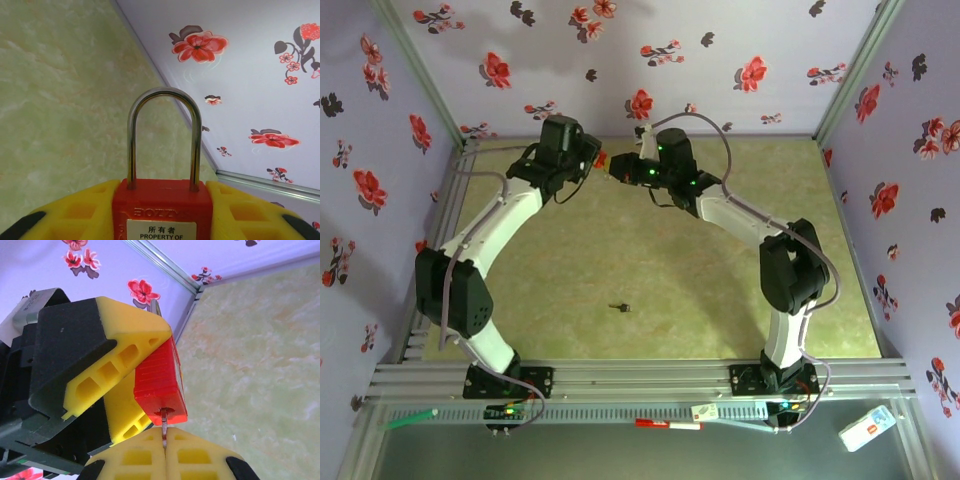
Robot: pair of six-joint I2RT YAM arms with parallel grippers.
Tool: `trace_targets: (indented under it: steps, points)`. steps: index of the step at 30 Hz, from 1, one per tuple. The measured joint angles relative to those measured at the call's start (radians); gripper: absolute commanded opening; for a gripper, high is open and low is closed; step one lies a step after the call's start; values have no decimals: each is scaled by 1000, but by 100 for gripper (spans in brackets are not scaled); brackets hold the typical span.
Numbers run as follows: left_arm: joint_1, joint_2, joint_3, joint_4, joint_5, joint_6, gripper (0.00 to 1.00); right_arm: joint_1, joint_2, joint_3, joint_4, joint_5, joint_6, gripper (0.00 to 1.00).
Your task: Unlock with the key
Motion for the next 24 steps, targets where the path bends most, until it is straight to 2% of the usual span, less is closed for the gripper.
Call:
trace_targets:
  steps: [6, 10, 14, 20, 24]
  points:
    - [-4, 0, 40, -53, -21, 51, 0, 31, -17, 0, -5, 87, 2, 0]
    - [-11, 0, 48, -74, -48, 87, 0, 35, -15, 1, 0, 82, 65, 0]
    - [-16, 0, 79, -105, -91, 139, 0, 28, 10, 14, 52, 26, 143, 0]
    - [-26, 0, 126, -172, -108, 191, 0, 28, 1, 24, 34, -3, 102, 0]
    - [-32, 0, 111, -136, -92, 179, 0, 26, -6, 19, 33, 12, 108, 0]
